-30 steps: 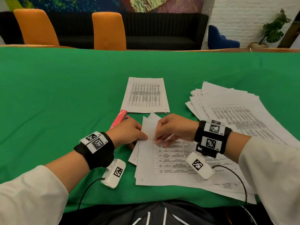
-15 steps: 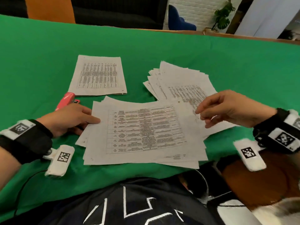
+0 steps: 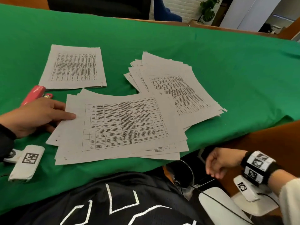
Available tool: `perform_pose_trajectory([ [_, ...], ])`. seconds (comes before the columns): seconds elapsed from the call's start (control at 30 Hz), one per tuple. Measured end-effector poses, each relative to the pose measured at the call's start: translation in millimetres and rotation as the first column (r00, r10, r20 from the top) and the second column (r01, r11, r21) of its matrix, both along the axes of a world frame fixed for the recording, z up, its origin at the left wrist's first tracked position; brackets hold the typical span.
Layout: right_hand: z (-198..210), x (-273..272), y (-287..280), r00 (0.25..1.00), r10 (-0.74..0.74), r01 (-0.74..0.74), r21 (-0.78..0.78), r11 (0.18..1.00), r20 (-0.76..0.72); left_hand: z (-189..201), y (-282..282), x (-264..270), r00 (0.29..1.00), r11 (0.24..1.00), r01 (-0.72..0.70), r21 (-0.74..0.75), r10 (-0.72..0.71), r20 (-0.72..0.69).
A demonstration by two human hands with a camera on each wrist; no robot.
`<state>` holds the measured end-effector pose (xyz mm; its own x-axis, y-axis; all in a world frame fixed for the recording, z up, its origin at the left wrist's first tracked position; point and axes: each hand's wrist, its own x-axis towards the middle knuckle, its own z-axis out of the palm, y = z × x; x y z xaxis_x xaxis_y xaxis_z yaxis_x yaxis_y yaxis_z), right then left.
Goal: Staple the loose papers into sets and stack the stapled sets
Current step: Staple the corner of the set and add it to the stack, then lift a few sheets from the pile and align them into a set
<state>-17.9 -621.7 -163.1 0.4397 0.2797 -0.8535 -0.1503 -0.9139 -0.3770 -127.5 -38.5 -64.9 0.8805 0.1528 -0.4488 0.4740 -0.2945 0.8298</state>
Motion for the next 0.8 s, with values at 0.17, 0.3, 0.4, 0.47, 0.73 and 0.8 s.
perform_pose_trajectory([
  [0.17, -57, 22, 11, 0.994, -0.031, 0.044, -0.124, 0.991, 0.104, -1, -2, 0, 0.999, 1.000, -0.027, -0.008, 0.026, -0.021],
  [0.3, -73, 38, 26, 0.997, 0.042, -0.031, -0.176, 0.984, 0.058, -2, 1, -3, 1.000, 1.000, -0.013, -0.013, 0.013, -0.004],
  [0.4, -81, 42, 31, 0.995, 0.079, -0.065, -0.213, 0.975, 0.056, -5, 4, -2, 1.000, 0.999, 0.001, -0.034, -0.001, 0.022],
  [0.47, -78, 41, 33, 0.995, 0.078, -0.064, -0.214, 0.975, 0.058, -6, 5, 0, 0.999, 0.999, 0.010, -0.030, -0.009, 0.040],
  [0.73, -21, 21, 45, 0.915, 0.389, -0.346, -0.297, 0.890, 0.102, -12, 6, 1, 0.996, 0.996, 0.060, -0.061, -0.055, 0.071],
  [0.8, 8, 9, 51, 0.887, 0.458, -0.427, -0.269, 0.863, 0.063, -14, 7, 3, 0.996, 0.997, 0.060, -0.041, -0.057, 0.070],
])
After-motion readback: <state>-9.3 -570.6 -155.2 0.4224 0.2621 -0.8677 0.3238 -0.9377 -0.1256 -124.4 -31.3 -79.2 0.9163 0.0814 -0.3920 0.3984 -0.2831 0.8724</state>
